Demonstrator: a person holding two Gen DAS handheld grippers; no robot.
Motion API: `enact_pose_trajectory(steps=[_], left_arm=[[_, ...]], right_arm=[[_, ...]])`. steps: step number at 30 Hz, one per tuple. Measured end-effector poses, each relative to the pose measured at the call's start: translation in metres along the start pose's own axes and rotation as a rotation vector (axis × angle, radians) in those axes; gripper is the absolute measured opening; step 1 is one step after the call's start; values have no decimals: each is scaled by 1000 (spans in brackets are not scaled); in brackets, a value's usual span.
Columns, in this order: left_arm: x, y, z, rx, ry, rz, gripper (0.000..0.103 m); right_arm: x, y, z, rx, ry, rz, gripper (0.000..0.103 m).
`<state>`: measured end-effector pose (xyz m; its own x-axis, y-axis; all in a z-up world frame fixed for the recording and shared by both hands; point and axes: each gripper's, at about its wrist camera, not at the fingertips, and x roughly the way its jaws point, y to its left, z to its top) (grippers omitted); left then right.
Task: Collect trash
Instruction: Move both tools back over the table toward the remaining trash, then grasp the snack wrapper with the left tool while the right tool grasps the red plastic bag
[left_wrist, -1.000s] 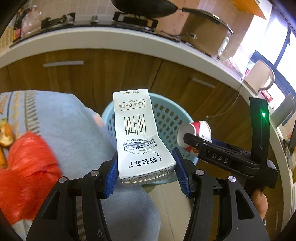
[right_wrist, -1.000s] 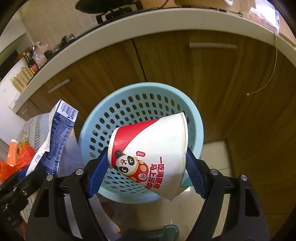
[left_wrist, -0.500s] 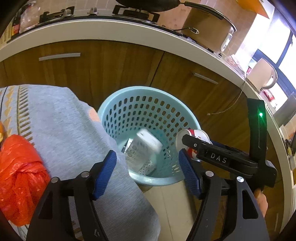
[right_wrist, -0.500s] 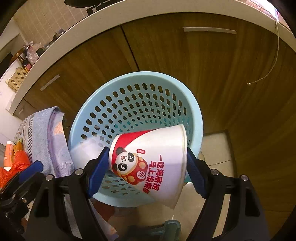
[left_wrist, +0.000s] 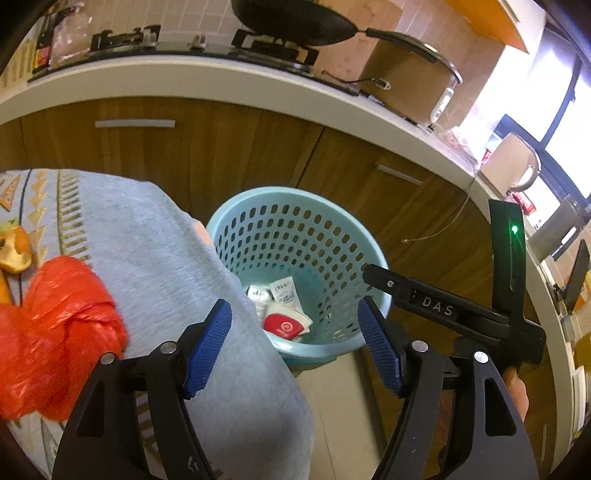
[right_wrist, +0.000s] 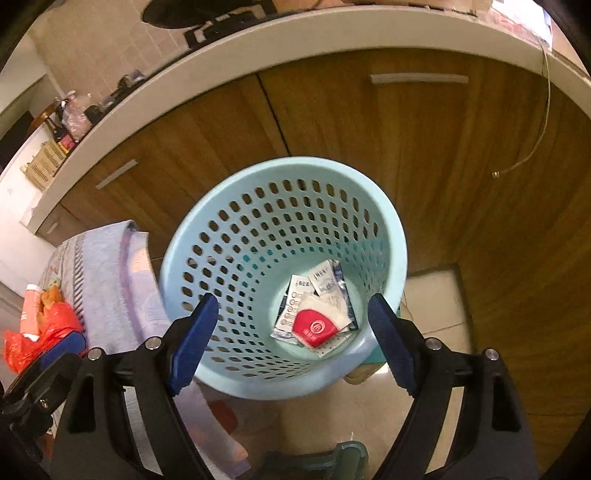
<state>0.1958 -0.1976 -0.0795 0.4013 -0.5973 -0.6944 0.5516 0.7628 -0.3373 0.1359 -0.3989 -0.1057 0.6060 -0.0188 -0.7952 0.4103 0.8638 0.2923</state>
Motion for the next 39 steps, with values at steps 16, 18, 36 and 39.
enact_pose_trajectory(steps=[16, 18, 36, 39], left_arm=[[-142, 48, -43, -99, -250, 122, 70], [-163, 65, -51, -135, -287, 171, 70], [-281, 245, -122, -480, -344, 548, 77], [-275, 265, -121, -494, -322, 551, 77]], right_arm=[[-71, 135, -29, -297, -114, 254, 79], [-75, 150, -36, -330, -113, 293, 79], [-26, 242, -83, -445, -94, 307, 88], [-14, 255, -88, -475, -113, 268, 88]])
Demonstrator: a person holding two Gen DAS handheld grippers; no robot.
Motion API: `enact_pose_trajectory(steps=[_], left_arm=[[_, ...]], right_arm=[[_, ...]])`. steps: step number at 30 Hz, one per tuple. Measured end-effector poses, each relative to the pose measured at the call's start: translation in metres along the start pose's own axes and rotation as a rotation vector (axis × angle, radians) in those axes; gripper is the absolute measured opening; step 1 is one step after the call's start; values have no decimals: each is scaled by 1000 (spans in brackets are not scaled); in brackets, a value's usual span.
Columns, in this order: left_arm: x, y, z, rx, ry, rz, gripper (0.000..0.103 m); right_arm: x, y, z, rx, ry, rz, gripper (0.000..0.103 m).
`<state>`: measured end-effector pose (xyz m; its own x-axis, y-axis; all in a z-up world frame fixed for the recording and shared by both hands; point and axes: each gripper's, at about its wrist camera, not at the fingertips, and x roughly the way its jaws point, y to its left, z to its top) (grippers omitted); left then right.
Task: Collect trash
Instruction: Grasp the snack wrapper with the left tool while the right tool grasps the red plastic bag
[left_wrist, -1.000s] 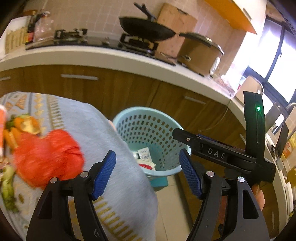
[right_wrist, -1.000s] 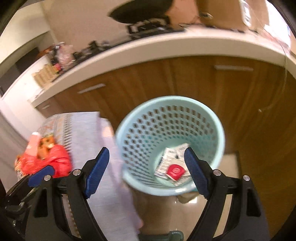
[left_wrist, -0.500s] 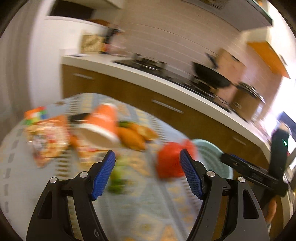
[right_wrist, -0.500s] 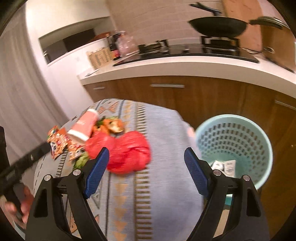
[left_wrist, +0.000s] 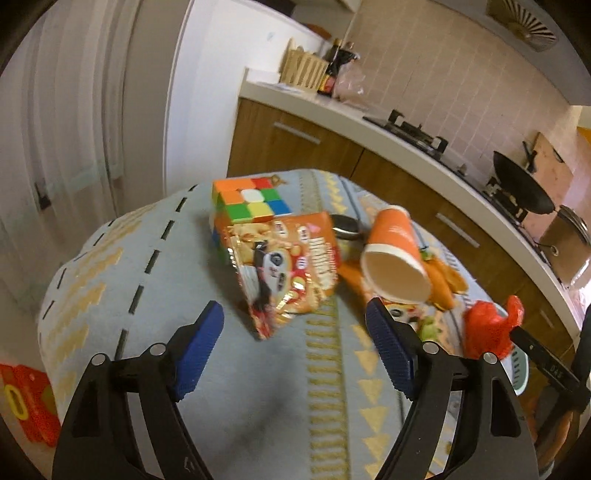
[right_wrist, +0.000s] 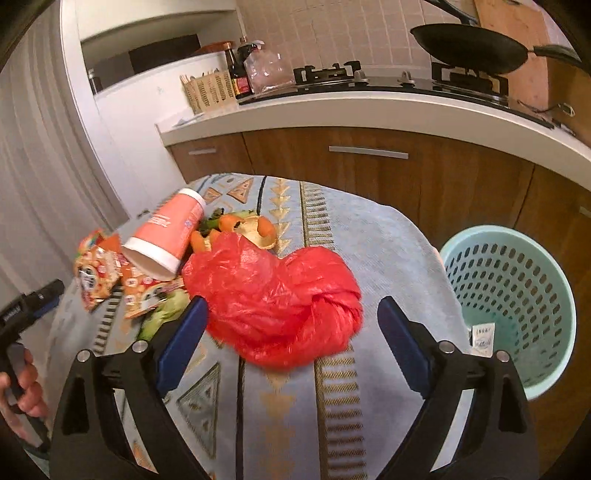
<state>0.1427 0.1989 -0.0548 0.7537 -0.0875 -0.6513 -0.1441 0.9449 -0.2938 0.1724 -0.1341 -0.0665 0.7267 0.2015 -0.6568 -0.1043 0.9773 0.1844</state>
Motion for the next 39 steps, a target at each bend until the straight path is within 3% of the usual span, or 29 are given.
enact_pose_trajectory(steps=[9, 13, 17, 22, 29, 30, 32, 34, 36, 39], left_arm=[[47, 8, 12, -38, 66, -17, 73], [56, 6, 10, -27, 96, -14, 44], [57, 0, 4, -3, 109, -21, 21], [47, -13, -1, 30, 80, -54, 10], [21, -33, -4, 66, 24, -114, 4], [17, -35, -4, 70, 16, -119, 4], [8, -41, -5, 80, -5, -132, 4], [0, -44, -7, 86, -23, -145, 4], [-7, -47, -8, 91, -41, -158, 4], [-22, -53, -8, 106, -79, -170, 4]], right_arm=[[21, 7, 4, -22, 15, -31, 90], [25, 7, 2, -29, 21, -30, 92], [25, 8, 1, -34, 20, -23, 92], [24, 7, 0, -35, 21, -36, 95], [34, -3, 3, 9, 54, -14, 95], [34, -3, 3, 7, 60, -17, 93], [34, -2, 3, -3, 70, -16, 79], [32, 0, 2, -23, 66, -13, 56], [27, 3, 2, -38, 63, 12, 40], [20, 9, 2, -63, 55, 10, 32]])
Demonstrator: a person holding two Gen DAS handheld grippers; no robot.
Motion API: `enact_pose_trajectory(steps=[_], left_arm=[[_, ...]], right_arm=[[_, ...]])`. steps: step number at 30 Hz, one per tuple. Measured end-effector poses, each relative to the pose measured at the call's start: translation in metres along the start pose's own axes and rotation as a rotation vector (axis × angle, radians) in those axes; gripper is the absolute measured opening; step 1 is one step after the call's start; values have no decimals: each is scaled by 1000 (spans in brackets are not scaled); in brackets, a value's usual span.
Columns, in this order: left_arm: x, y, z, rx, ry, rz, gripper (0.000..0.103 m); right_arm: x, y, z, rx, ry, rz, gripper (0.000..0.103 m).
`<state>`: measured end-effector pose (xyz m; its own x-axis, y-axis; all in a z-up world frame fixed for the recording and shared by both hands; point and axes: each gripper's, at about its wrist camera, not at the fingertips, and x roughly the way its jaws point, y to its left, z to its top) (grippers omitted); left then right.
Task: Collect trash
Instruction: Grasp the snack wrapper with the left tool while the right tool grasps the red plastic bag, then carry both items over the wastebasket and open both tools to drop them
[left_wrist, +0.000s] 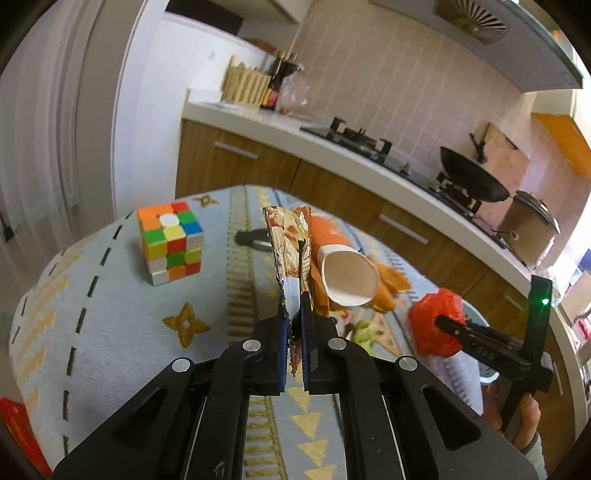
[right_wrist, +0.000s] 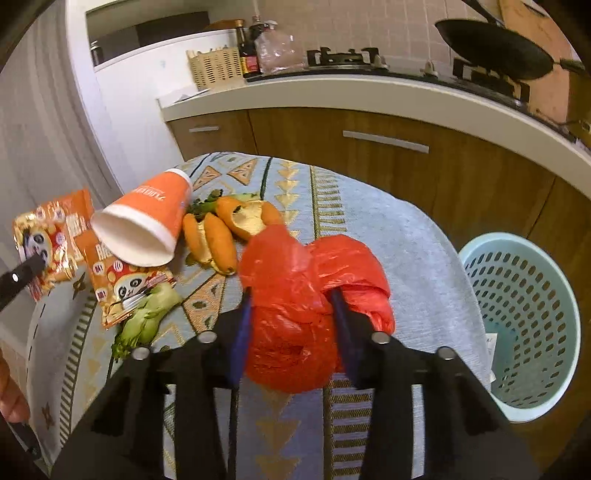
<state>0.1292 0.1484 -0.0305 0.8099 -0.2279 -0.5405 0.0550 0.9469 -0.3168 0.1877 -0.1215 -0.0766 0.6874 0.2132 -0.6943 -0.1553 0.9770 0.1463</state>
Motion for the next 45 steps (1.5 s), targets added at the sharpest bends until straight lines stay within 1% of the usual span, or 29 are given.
enact_pose_trajectory(steps=[4, 12, 17, 21, 22, 27, 32, 34, 37, 42, 45], left_arm=[[-16, -10, 4, 19, -41, -4, 4], [-48, -27, 12, 57, -110, -37, 4], [-61, -46, 16, 90, -140, -65, 4], [-62, -67, 22, 125, -151, -103, 4], [-60, -75, 24, 133, -149, -124, 4], [-40, -118, 30, 192, -130, -189, 4], [-12, -165, 31, 248, -92, -254, 4], [0, -183, 29, 267, -70, -275, 4], [27, -213, 24, 289, -22, -307, 4], [66, -250, 11, 316, 52, -349, 4], [101, -277, -8, 339, 128, -372, 4]], right_arm=[[-18, 3, 0, 1, -30, 36, 29], [-64, 5, 12, -22, -130, 54, 29], [-89, -1, 18, -18, -187, 40, 29], [-112, -12, 23, -16, -237, -4, 29], [-120, -18, 24, -12, -254, -25, 29], [-137, -55, 28, 41, -266, -77, 29], [-144, -113, 17, 146, -244, -164, 29], [-140, -142, 9, 202, -208, -180, 29], [-131, -175, -3, 256, -152, -190, 29], [-112, -219, -24, 340, -84, -219, 29], [-100, -237, -35, 374, -46, -239, 29]])
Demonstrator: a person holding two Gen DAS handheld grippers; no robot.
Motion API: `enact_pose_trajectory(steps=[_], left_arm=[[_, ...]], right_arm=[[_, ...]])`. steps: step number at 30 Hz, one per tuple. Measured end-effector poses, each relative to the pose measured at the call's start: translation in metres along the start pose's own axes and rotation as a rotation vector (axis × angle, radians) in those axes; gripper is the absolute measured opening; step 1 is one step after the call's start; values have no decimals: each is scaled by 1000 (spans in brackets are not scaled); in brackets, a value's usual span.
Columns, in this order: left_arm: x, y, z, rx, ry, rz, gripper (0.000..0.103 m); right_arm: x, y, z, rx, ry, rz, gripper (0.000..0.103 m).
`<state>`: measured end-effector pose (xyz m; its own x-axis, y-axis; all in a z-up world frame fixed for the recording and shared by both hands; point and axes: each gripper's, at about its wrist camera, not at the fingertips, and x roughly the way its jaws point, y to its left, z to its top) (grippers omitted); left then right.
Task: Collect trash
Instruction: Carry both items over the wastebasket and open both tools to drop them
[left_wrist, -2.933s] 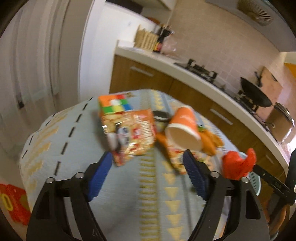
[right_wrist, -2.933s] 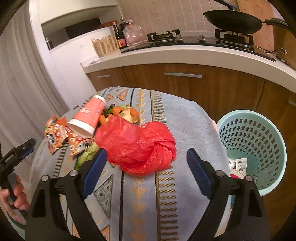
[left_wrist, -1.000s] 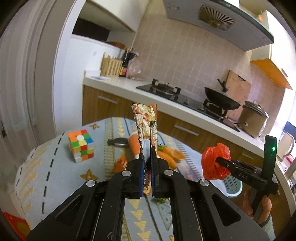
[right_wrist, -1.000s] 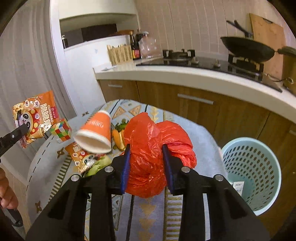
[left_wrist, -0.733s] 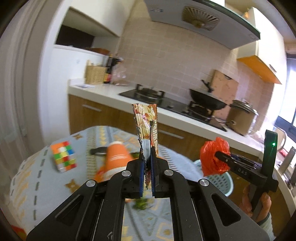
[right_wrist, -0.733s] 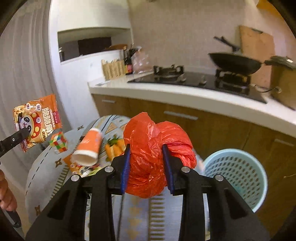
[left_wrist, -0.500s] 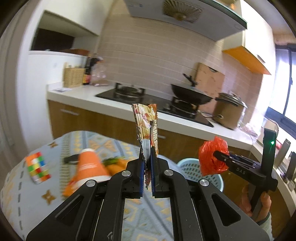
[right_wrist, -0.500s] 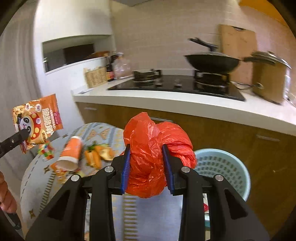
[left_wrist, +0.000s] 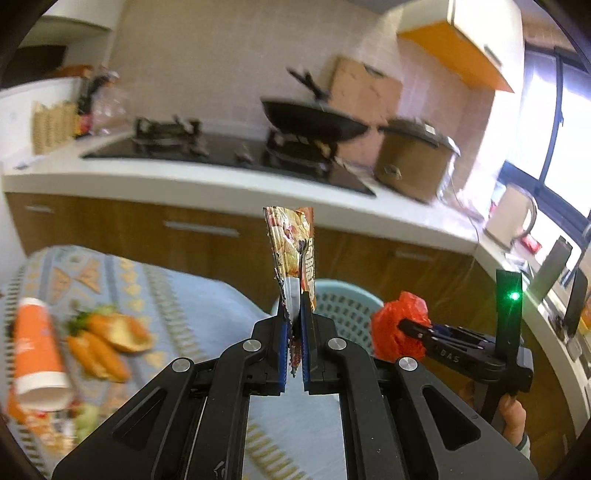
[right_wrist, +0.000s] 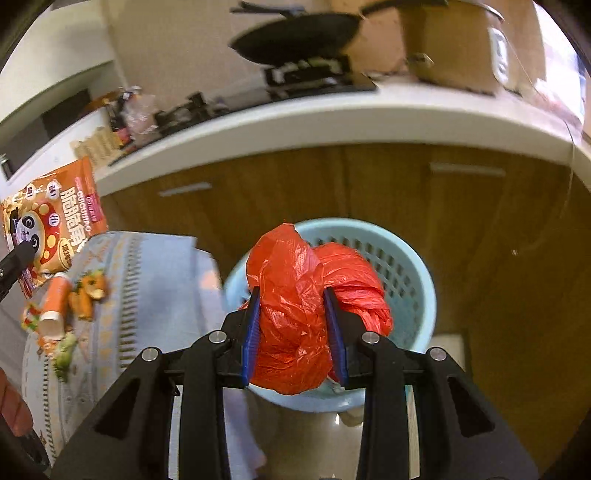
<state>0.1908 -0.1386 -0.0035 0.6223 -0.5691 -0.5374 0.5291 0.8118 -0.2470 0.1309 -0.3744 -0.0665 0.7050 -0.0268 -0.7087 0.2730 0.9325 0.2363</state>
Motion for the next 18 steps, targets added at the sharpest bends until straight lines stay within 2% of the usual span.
enact_pose_trajectory(steps=[6, 14, 15, 16, 18], left_arm=[[66, -21, -23, 12, 129, -20, 4], [101, -34, -41, 35, 216, -39, 6], [103, -35, -42, 36, 227, -41, 6], [107, -35, -43, 36, 241, -39, 7], [110, -33, -46, 30, 260, -50, 11]], right_arm=[[26, -9, -13, -26, 48, -64, 32], [48, -24, -15, 7, 93, -85, 33], [49, -27, -15, 16, 95, -86, 39], [49, -29, -15, 28, 96, -84, 50], [49, -32, -14, 41, 93, -77, 56]])
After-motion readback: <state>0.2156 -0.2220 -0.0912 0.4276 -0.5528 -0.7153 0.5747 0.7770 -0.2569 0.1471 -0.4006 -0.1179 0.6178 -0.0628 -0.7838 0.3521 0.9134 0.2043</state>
